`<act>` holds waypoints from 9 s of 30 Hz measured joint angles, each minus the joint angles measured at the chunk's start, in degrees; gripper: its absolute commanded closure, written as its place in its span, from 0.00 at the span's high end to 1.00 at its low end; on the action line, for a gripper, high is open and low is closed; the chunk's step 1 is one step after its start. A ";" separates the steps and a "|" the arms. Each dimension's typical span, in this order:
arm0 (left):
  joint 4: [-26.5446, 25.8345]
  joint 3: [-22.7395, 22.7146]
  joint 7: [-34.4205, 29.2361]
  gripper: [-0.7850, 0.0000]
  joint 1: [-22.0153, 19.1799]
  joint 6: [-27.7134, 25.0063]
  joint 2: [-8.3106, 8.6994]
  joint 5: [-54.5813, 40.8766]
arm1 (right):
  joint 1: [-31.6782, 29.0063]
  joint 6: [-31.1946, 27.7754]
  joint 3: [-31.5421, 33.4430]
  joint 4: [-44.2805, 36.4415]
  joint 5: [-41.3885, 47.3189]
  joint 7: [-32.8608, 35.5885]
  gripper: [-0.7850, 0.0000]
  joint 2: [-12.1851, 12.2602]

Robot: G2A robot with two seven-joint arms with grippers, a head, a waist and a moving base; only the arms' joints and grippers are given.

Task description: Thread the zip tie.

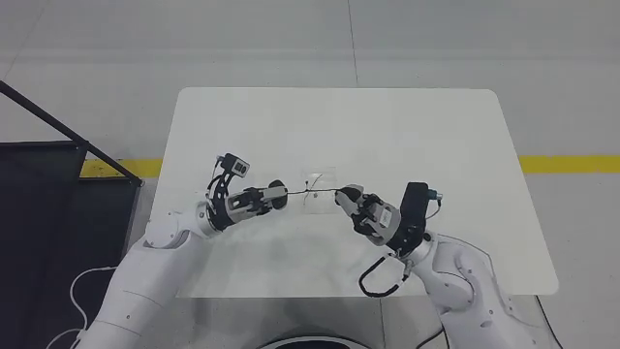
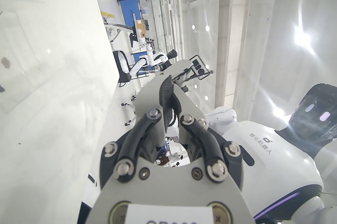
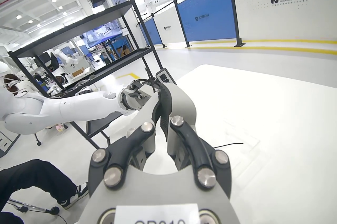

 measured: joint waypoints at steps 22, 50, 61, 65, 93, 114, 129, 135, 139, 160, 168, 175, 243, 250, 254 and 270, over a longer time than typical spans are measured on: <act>1.88 0.48 -2.98 0.00 -0.67 0.18 -0.04 1.82 | -1.91 -1.78 1.84 -0.88 1.22 -4.02 0.00 0.04; -5.91 -8.54 -5.72 1.00 7.62 -4.34 1.43 -5.39 | -14.49 4.48 8.31 -16.44 -12.71 10.38 0.00 2.39; -6.05 -8.66 -5.76 1.00 7.79 -4.22 1.46 -5.42 | -16.71 7.63 8.37 -18.26 -15.20 10.08 0.00 2.39; -6.05 -8.66 -5.76 1.00 7.79 -4.23 1.47 -5.42 | -16.69 7.64 8.31 -18.28 -15.26 10.10 0.00 2.39; -6.05 -8.66 -5.76 1.00 7.79 -4.23 1.47 -5.42 | -18.42 21.23 -3.27 -28.74 -63.45 14.55 0.00 2.58; -6.05 -8.66 -5.76 1.00 7.79 -4.22 1.47 -5.42 | -11.78 30.49 -18.58 -23.58 -99.71 27.66 0.00 0.36; -6.05 -8.66 -5.76 1.00 7.79 -4.22 1.47 -5.42 | -9.61 32.22 -24.78 -20.67 -111.24 36.95 0.00 -1.73; -6.05 -8.66 -5.76 1.00 7.79 -4.22 1.47 -5.42 | -9.61 32.21 -24.78 -20.67 -111.24 36.95 0.00 -1.73; -6.05 -8.66 -5.76 1.00 7.79 -4.22 1.47 -5.42 | -9.61 32.21 -24.78 -20.67 -111.24 36.95 0.00 -1.73; -6.05 -8.66 -5.76 1.00 7.79 -4.22 1.47 -5.42 | -9.61 32.21 -24.78 -20.67 -111.25 36.95 0.00 -1.73; -6.05 -8.66 -5.76 1.00 7.79 -4.23 1.47 -5.42 | -9.61 32.21 -24.78 -20.67 -111.25 36.95 0.00 -1.73; -7.26 -8.83 -4.01 1.00 8.27 -3.64 1.47 -4.62 | -9.61 32.21 -24.78 -20.67 -111.25 36.95 0.00 -1.73; -8.58 -10.64 -2.25 1.00 9.68 -3.62 1.68 -4.80 | 7.29 10.28 -35.99 5.46 -128.88 55.20 0.38 -13.32; -8.58 -10.64 -2.25 1.00 9.68 -3.62 1.68 -4.80 | 3.15 14.87 -32.70 0.18 -128.86 54.57 0.62 -12.32; -8.58 -10.64 -2.25 1.00 9.68 -3.62 1.68 -4.80 | 1.18 16.32 -30.72 -2.19 -128.87 50.93 0.67 -11.68; -8.58 -10.64 -2.25 1.00 9.68 -3.62 1.68 -4.80 | -9.34 30.13 -18.71 -14.27 -121.14 39.99 0.98 -9.90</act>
